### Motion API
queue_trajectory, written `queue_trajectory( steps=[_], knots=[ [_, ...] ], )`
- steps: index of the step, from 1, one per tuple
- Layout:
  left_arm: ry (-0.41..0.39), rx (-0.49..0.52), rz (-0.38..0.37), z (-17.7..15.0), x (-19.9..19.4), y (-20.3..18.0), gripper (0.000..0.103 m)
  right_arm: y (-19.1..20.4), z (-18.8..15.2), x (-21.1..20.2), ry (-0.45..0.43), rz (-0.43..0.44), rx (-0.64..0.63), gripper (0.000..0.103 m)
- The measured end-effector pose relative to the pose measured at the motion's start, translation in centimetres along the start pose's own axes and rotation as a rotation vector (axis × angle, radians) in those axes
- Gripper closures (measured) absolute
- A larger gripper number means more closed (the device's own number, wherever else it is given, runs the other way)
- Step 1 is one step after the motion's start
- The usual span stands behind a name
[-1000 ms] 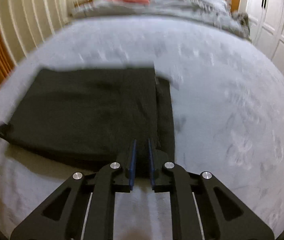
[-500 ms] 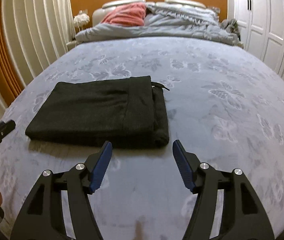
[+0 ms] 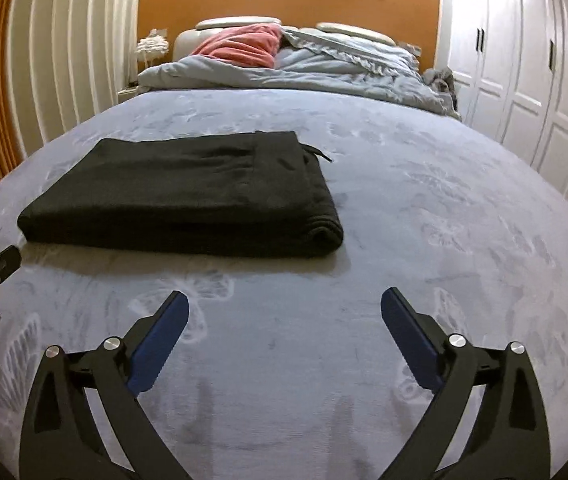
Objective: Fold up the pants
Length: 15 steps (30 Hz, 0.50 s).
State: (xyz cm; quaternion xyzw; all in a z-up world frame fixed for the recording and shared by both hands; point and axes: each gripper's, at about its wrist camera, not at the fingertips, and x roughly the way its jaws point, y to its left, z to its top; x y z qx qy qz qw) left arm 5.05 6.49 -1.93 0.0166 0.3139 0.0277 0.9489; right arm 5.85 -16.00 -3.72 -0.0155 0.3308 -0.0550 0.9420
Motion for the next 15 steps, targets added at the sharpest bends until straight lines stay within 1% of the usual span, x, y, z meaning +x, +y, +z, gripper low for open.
queue_trajectory(
  steps=[2,4,6,8,11,15],
  knots=[
    [-0.011,-0.019,0.013,-0.1,-0.3,0.3,0.017,-0.3,0.0,0.1,0.001,0.001,0.015,0.008],
    [-0.019,-0.039,0.022,-0.2,-0.5,0.6,0.017,-0.6,-0.1,-0.3,-0.021,0.001,0.028,0.008],
    [-0.028,-0.062,0.021,-0.2,-0.6,1.2,0.017,-1.1,-0.3,-0.7,-0.041,-0.003,0.047,0.007],
    [-0.032,-0.076,0.019,-0.3,-0.7,1.6,0.017,-1.5,-0.3,-0.7,-0.039,-0.006,0.064,0.006],
    [-0.042,-0.075,0.028,-0.3,-1.0,1.4,0.017,-1.6,-0.3,-0.5,-0.033,-0.007,0.069,0.006],
    [-0.052,-0.045,0.035,-0.4,-1.3,0.8,0.017,-1.5,-0.2,-0.4,-0.027,-0.008,0.061,0.006]
  ],
)
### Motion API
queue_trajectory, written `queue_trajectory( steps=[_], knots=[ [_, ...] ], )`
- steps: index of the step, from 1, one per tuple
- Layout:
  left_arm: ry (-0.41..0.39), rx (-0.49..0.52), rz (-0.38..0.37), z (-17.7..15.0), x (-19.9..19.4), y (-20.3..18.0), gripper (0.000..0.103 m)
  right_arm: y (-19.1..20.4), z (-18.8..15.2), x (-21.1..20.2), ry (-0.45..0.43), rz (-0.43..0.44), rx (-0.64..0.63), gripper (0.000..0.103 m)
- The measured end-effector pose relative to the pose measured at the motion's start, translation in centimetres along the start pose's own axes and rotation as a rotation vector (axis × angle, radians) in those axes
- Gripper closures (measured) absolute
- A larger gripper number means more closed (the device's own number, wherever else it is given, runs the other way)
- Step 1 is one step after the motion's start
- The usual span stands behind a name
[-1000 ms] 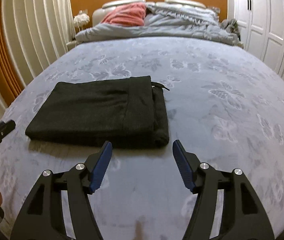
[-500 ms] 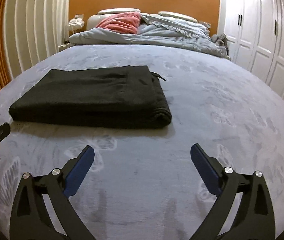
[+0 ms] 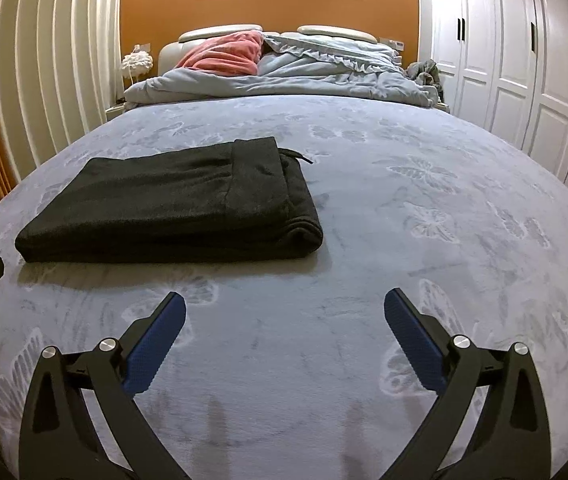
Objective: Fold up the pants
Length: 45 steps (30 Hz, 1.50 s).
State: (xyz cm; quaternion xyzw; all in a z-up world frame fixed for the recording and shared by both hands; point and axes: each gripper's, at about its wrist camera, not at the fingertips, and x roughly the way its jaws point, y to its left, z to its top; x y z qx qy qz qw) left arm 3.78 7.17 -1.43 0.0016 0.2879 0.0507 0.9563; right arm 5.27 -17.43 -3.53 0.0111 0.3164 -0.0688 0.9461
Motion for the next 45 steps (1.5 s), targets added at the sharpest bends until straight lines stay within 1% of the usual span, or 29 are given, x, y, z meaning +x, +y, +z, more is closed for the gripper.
queue_trajectory(
  steps=[11,45],
  knots=[
    [0.018,0.017,-0.003,0.16,0.42,-0.34,0.017,0.21,-0.20,0.20,0.008,0.000,-0.012,0.006],
    [0.022,0.020,-0.002,0.14,0.61,-0.24,0.017,0.24,-0.23,0.16,0.009,-0.002,-0.014,0.005]
  ],
)
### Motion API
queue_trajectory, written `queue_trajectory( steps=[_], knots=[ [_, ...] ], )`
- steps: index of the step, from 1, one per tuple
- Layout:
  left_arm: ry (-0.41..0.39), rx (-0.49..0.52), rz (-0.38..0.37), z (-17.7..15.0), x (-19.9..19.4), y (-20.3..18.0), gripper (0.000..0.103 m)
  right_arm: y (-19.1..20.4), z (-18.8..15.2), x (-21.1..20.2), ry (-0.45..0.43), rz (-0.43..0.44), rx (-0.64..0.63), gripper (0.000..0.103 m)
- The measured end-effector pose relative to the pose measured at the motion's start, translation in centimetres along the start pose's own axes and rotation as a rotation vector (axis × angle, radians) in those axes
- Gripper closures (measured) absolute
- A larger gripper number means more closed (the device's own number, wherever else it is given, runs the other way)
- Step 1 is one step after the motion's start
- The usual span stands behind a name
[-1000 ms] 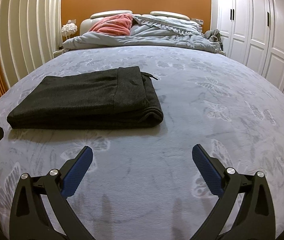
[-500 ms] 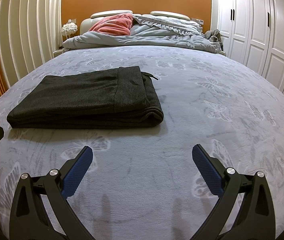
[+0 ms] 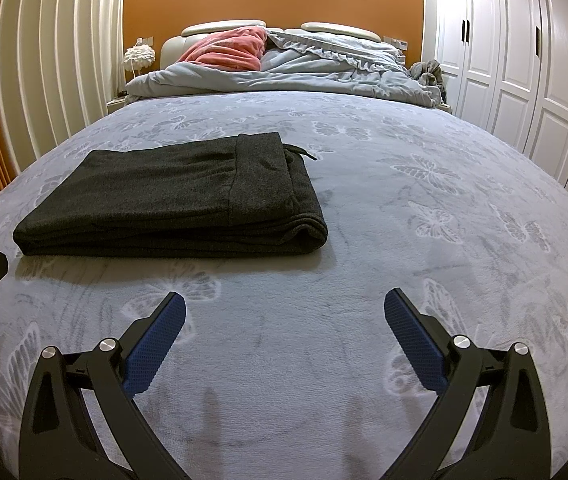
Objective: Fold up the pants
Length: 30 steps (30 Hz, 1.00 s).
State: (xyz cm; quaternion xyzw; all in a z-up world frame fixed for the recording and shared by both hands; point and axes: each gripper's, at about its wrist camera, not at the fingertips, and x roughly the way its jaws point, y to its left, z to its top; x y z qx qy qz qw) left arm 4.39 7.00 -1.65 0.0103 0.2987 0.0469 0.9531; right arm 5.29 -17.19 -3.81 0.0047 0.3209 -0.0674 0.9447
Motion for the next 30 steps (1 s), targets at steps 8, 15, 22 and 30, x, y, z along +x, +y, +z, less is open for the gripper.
queue_trajectory(
  steps=[8,15,22,30],
  knots=[
    [0.001,0.006,0.001,0.0,0.2,0.0,0.017,0.0,0.0,0.0,0.000,0.001,-0.001,0.005],
    [0.008,0.010,-0.025,0.1,0.7,0.8,0.017,-0.1,0.0,0.1,0.001,0.001,-0.004,0.006],
    [0.004,0.001,-0.030,0.2,1.0,1.5,0.017,0.0,0.0,0.0,0.001,-0.001,-0.003,0.005],
    [0.016,0.035,-0.021,0.2,1.3,1.2,0.017,-0.1,0.0,0.1,0.001,0.002,-0.005,0.005]
  ],
)
